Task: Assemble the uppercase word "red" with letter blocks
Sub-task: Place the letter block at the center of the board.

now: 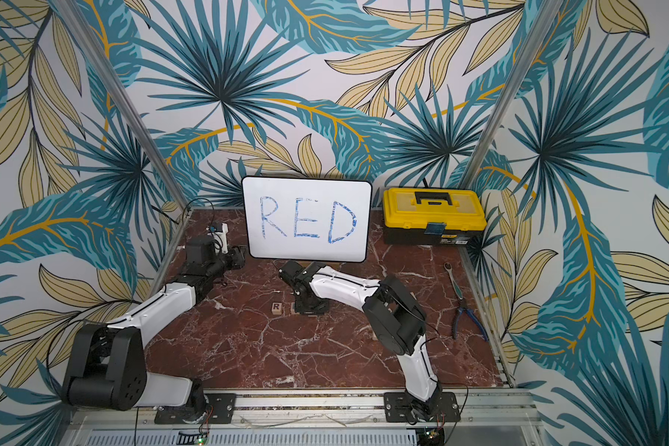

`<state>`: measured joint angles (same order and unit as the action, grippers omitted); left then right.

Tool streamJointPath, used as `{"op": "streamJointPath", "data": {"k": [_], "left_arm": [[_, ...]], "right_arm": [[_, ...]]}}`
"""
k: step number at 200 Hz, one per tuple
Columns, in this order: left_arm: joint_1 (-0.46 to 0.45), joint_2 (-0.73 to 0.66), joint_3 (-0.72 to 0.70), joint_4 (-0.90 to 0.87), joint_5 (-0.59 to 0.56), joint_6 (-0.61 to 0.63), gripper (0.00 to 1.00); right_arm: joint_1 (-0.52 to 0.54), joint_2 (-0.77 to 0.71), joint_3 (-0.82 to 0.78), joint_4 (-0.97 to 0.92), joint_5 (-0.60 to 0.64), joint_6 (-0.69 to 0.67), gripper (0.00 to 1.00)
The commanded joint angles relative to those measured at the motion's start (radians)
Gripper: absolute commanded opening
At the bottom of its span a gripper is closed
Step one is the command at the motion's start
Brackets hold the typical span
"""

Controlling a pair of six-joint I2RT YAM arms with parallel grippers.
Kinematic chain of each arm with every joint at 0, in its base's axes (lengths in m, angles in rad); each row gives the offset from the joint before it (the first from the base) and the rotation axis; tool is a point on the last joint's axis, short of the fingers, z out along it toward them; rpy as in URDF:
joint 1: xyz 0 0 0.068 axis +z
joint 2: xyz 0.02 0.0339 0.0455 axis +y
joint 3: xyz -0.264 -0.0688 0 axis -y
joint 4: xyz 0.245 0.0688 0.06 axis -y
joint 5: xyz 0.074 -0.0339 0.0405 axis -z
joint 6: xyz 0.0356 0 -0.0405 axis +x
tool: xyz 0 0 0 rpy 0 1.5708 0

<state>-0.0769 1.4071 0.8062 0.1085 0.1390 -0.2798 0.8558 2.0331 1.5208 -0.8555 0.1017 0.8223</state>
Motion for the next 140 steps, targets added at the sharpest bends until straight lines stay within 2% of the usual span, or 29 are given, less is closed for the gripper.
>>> {"op": "streamJointPath", "data": {"k": [1,140], "left_arm": [[0.011,-0.02,-0.025,0.02,0.003,0.001,0.48],[0.011,-0.017,-0.023,0.02,0.0,0.006,0.48]], "right_arm": [[-0.006,0.031,0.011,-0.045,0.023,-0.03,0.33],[-0.041,0.063,0.041,-0.025,0.016,-0.068,0.34]]}}
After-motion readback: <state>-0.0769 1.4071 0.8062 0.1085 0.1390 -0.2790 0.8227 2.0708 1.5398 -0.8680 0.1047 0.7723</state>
